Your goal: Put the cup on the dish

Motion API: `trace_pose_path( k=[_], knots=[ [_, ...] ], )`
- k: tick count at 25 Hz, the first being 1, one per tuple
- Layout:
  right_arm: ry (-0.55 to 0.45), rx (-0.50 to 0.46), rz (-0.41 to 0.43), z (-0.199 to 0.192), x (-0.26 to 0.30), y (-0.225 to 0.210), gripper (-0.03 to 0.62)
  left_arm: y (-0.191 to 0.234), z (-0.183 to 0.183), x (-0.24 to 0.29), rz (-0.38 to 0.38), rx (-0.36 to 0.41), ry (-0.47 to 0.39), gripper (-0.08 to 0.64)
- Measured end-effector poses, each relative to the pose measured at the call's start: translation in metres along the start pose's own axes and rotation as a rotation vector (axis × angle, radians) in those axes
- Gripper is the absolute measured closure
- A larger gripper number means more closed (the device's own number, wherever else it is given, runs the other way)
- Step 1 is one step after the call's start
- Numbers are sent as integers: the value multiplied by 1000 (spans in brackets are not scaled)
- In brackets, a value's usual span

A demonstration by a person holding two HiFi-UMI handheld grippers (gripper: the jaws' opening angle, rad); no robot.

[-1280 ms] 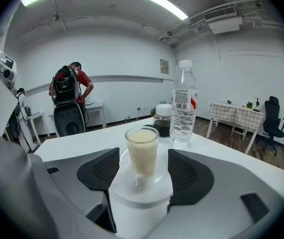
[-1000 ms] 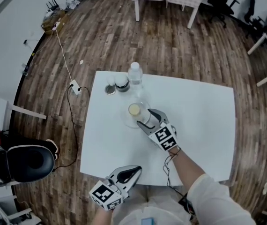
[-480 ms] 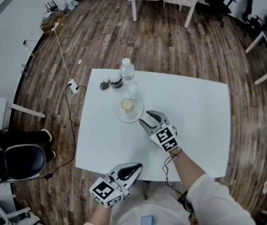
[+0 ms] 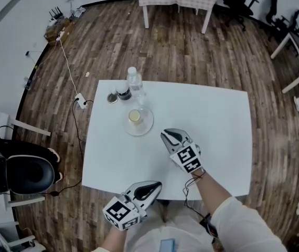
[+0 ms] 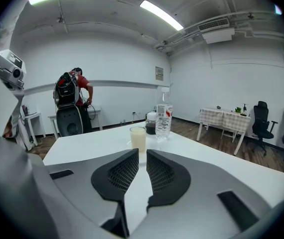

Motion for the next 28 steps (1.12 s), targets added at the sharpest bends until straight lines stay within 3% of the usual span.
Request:
trace_pose_path(
  k=[14,28],
  knots=[
    [-38,49,-47,1,-77,-2,548,-20,9,20,-14,42,-2,558],
    [-140,70,-92,25,-161,-2,552,-11,32,53,-25,93,-17,558]
  ],
)
Point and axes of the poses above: the fingertips, and each gripper's own axes: x forward along the fingers, y to its left, z out of its top, the point moved 1 cm from there along -x, backward along the fingers, and after that the axes turned 1 degree about x, right-handed, at the moved point
